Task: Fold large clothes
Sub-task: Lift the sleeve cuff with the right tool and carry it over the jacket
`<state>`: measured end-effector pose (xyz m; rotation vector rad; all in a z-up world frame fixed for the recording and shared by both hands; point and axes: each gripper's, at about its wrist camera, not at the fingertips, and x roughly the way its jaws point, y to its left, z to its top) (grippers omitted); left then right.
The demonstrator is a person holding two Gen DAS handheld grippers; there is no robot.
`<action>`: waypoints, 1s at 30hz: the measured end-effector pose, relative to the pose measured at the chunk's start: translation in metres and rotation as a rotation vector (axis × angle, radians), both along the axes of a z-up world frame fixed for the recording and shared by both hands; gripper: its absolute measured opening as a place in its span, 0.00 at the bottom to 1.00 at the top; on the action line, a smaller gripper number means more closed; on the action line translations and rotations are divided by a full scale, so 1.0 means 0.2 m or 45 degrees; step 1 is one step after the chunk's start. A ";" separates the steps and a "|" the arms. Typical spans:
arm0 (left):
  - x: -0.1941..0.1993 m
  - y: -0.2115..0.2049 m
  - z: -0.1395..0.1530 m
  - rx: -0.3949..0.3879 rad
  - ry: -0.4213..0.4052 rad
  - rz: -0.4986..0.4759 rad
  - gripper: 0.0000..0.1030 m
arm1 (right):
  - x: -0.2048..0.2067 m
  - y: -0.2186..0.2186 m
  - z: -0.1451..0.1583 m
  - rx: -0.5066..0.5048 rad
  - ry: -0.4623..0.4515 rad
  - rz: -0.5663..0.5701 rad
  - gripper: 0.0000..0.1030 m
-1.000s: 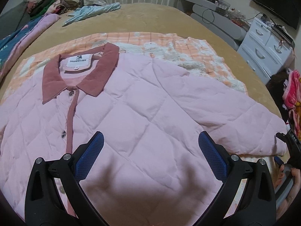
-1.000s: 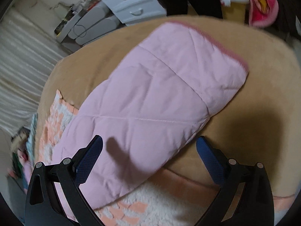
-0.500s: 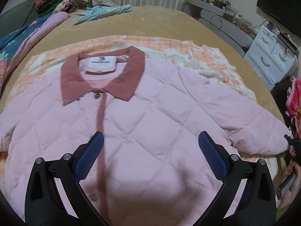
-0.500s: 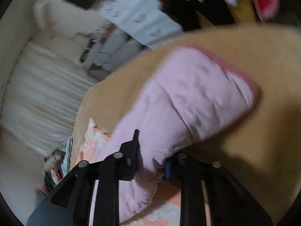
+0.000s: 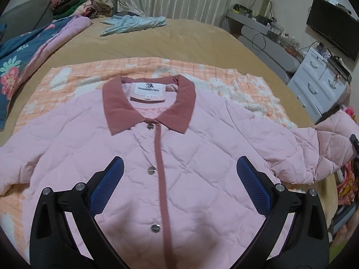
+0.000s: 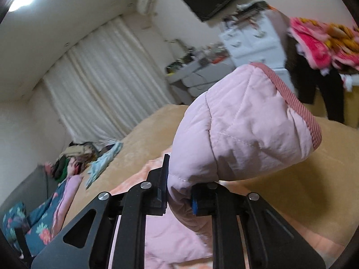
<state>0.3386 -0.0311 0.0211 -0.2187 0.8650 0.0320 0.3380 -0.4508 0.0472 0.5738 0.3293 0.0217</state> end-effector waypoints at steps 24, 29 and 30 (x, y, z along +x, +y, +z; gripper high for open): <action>-0.17 0.40 0.27 -0.118 -0.109 0.041 0.92 | -0.04 0.90 0.46 -0.366 -0.076 0.329 0.13; -0.20 0.49 0.30 -0.160 -0.135 0.074 0.92 | -0.02 1.06 0.49 -0.414 -0.073 0.383 0.13; -0.21 0.52 0.31 -0.162 -0.140 0.079 0.92 | -0.02 1.11 0.50 -0.436 -0.076 0.398 0.13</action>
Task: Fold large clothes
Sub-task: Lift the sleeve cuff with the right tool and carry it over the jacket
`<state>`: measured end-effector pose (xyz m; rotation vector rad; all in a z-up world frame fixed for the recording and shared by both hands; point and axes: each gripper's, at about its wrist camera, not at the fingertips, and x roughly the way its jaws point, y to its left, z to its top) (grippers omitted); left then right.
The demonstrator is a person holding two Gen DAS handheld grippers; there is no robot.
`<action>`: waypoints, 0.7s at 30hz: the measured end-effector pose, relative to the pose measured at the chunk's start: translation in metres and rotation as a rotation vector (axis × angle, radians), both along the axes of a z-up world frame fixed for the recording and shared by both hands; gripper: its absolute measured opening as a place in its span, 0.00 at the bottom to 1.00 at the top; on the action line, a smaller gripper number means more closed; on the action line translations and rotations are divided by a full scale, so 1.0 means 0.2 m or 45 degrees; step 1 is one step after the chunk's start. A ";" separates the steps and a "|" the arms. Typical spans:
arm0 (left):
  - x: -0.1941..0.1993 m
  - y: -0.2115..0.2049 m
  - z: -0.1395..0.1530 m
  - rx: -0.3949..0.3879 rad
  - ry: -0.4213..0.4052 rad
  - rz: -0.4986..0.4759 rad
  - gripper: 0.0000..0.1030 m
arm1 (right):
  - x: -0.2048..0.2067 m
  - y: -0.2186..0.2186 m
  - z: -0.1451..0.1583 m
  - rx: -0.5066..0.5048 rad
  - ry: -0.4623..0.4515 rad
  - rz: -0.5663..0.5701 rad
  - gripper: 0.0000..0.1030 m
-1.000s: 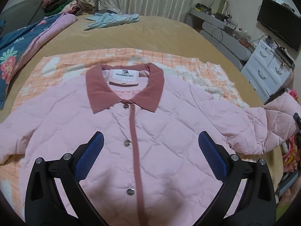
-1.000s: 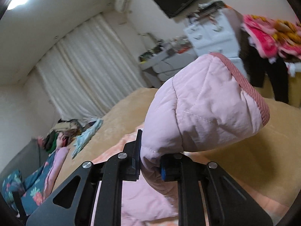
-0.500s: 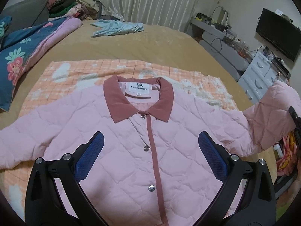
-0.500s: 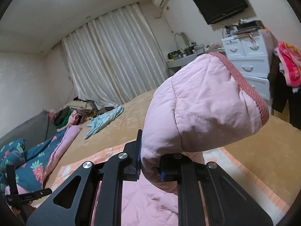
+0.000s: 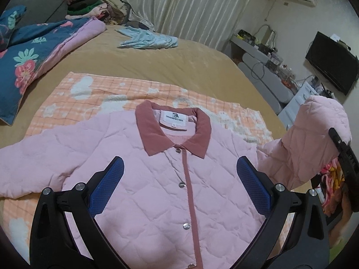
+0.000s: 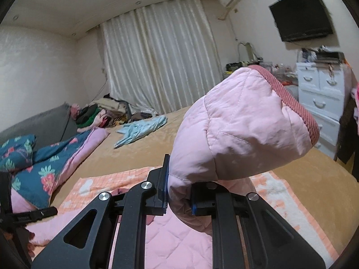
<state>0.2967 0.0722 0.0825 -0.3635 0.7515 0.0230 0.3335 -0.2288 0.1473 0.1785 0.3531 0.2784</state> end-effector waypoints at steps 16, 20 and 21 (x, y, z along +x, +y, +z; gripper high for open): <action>-0.05 0.25 -0.09 -0.063 0.007 0.057 0.92 | 0.03 0.48 -0.14 -0.128 0.049 0.177 0.13; -0.07 0.30 -0.12 -0.081 0.001 0.059 0.91 | 0.03 0.58 -0.18 -0.154 0.058 0.220 0.13; -0.07 0.31 -0.13 -0.087 0.002 0.060 0.91 | 0.04 0.61 -0.19 -0.162 0.059 0.233 0.13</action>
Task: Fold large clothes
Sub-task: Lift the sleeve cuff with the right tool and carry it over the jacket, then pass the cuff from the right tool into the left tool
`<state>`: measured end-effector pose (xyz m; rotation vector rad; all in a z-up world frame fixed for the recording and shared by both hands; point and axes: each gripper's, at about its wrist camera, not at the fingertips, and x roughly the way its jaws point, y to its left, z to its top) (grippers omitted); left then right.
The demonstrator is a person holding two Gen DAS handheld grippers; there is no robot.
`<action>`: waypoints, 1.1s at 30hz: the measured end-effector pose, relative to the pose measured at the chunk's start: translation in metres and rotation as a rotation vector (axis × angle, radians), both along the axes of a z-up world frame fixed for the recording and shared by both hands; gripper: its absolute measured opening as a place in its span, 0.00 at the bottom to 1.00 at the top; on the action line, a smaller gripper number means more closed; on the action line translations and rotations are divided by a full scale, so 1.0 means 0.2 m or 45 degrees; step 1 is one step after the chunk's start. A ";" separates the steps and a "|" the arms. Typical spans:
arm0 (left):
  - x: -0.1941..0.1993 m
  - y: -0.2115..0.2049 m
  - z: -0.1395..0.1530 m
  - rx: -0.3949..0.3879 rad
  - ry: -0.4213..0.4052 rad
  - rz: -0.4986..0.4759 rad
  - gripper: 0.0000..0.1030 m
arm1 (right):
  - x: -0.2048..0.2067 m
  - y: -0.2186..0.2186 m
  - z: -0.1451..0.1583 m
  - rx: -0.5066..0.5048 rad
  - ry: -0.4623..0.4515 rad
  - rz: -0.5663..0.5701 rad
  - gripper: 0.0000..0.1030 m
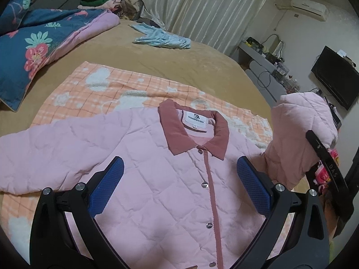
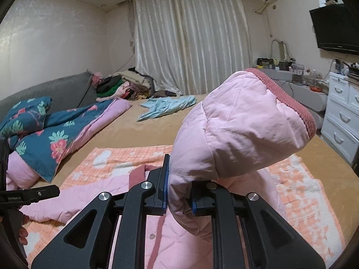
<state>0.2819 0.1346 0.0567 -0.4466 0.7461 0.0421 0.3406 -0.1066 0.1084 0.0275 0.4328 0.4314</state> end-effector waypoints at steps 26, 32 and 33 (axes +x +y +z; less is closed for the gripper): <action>-0.06 0.29 -0.34 -0.341 -0.006 0.047 0.91 | -0.02 0.53 -0.50 -0.342 0.160 0.258 0.14; -0.04 0.32 -0.39 -0.396 -0.029 0.004 0.91 | -0.05 0.64 -0.65 -0.429 0.226 0.347 0.16; -0.04 0.33 -0.40 -0.414 -0.028 0.007 0.91 | -0.06 0.66 -0.68 -0.439 0.242 0.369 0.19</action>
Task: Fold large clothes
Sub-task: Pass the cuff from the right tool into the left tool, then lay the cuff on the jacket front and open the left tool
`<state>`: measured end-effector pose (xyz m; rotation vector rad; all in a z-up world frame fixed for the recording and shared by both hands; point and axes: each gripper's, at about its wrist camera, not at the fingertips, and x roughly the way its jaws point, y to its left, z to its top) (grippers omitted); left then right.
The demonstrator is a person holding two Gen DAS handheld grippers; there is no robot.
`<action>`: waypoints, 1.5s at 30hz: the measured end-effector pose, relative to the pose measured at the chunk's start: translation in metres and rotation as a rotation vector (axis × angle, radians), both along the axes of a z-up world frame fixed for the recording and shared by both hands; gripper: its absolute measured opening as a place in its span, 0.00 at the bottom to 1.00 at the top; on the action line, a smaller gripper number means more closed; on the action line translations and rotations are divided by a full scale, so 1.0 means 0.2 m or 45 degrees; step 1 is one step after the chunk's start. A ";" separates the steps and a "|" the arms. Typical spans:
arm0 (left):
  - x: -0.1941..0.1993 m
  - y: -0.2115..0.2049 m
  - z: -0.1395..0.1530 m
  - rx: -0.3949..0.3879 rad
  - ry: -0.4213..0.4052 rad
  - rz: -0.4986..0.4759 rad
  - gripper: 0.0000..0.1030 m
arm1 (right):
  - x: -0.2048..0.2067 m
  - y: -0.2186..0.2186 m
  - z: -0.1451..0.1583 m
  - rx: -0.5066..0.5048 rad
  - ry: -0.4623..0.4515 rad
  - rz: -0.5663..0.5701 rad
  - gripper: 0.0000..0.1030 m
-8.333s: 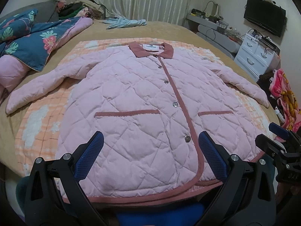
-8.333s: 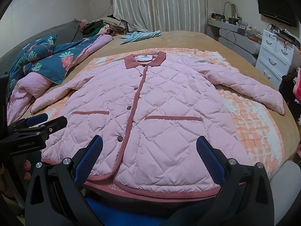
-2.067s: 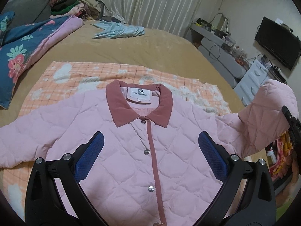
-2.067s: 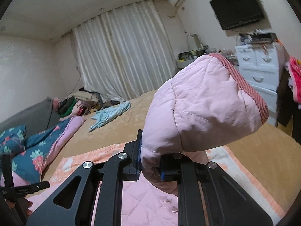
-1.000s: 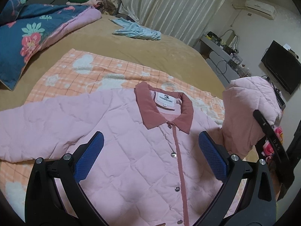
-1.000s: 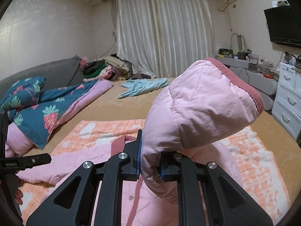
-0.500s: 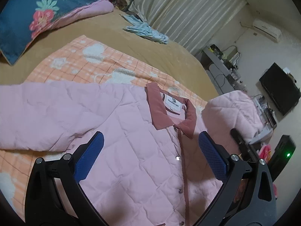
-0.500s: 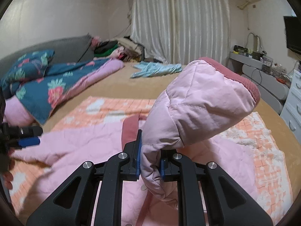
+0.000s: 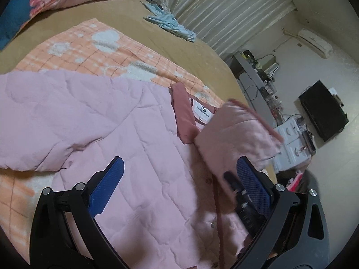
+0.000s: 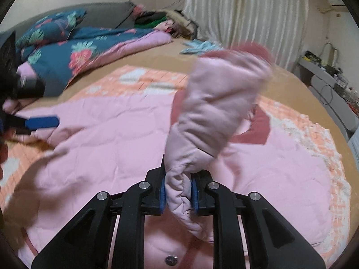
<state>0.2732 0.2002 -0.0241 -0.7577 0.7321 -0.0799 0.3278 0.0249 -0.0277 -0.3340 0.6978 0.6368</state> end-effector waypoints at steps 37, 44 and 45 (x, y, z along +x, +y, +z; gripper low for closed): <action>0.07 -0.26 -0.07 0.348 0.006 -0.102 0.16 | 0.07 -1.05 0.01 0.190 0.154 -0.461 0.83; 0.09 -0.20 -0.29 0.360 0.203 -0.071 0.16 | 0.16 -0.99 0.02 0.201 0.208 -0.413 0.83; 0.09 -0.20 -0.29 0.364 0.208 -0.075 0.16 | 0.17 -0.98 0.01 0.189 0.210 -0.402 0.83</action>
